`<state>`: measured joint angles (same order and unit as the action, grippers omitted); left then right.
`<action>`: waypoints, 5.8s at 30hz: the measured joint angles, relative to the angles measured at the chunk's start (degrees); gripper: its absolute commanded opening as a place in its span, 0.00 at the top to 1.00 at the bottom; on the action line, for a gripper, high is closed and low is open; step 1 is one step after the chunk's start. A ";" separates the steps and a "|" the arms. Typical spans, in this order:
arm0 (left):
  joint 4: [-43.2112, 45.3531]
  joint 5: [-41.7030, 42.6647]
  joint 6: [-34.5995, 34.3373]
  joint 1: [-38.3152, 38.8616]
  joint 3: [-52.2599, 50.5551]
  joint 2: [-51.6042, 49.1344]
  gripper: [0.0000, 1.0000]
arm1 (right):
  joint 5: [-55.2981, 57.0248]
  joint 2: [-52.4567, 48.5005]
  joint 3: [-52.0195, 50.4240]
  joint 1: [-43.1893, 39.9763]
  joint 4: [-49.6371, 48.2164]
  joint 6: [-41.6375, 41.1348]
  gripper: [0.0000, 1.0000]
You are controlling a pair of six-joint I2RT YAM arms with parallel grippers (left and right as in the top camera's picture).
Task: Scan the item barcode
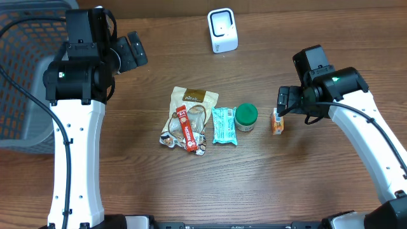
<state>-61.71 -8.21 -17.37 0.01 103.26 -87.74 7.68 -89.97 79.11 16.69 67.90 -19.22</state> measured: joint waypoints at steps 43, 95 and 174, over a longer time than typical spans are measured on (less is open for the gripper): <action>0.00 0.00 0.00 0.00 0.00 0.00 0.00 | 0.00 0.00 0.00 0.00 0.02 0.00 0.00; 0.00 0.00 0.02 0.00 0.00 0.00 0.00 | 0.00 0.00 0.00 0.00 0.00 -0.02 0.00; 0.00 0.00 0.00 0.00 0.00 0.00 0.00 | -13.07 -2.08 23.91 3.78 3.50 -1.55 0.16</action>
<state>-61.71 -8.21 -17.37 0.01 103.26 -87.74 -5.39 -92.05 103.02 20.47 71.40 -20.78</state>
